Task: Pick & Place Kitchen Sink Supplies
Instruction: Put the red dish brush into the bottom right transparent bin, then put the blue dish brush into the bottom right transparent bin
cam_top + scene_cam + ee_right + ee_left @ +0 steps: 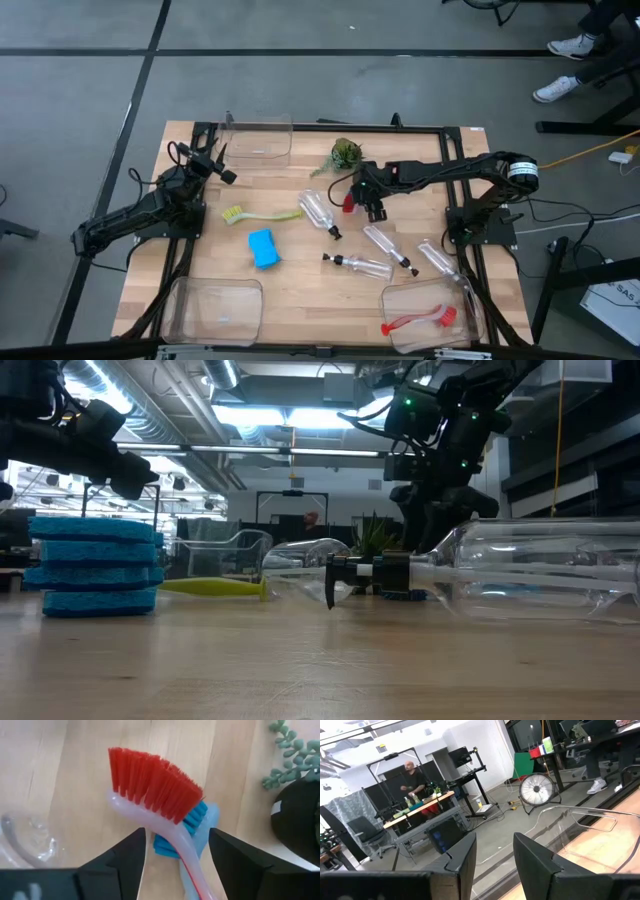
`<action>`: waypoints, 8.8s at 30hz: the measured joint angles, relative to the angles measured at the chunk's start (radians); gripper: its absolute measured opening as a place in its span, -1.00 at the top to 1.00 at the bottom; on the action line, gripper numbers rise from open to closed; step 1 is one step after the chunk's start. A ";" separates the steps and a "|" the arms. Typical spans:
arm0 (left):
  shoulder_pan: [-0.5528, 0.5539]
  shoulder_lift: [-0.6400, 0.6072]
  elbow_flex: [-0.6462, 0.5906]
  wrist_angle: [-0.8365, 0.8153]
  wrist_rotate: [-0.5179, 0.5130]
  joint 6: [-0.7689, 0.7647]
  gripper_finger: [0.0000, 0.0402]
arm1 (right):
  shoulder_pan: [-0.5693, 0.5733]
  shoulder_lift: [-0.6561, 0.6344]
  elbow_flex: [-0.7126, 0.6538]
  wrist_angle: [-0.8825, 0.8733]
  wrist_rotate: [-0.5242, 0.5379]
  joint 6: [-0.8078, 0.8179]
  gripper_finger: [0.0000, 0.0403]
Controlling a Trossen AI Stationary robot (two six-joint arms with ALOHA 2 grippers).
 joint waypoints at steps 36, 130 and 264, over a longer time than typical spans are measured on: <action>0.000 0.000 0.000 0.000 0.000 0.000 0.38 | -0.019 0.091 -0.016 0.170 0.038 0.020 0.46; 0.000 0.000 0.000 0.000 0.000 0.000 0.38 | 1.229 -0.071 0.359 -0.493 0.609 1.418 0.65; 0.000 0.000 0.000 0.001 0.000 0.000 0.38 | -0.088 -0.059 -0.290 0.169 -0.008 0.227 0.77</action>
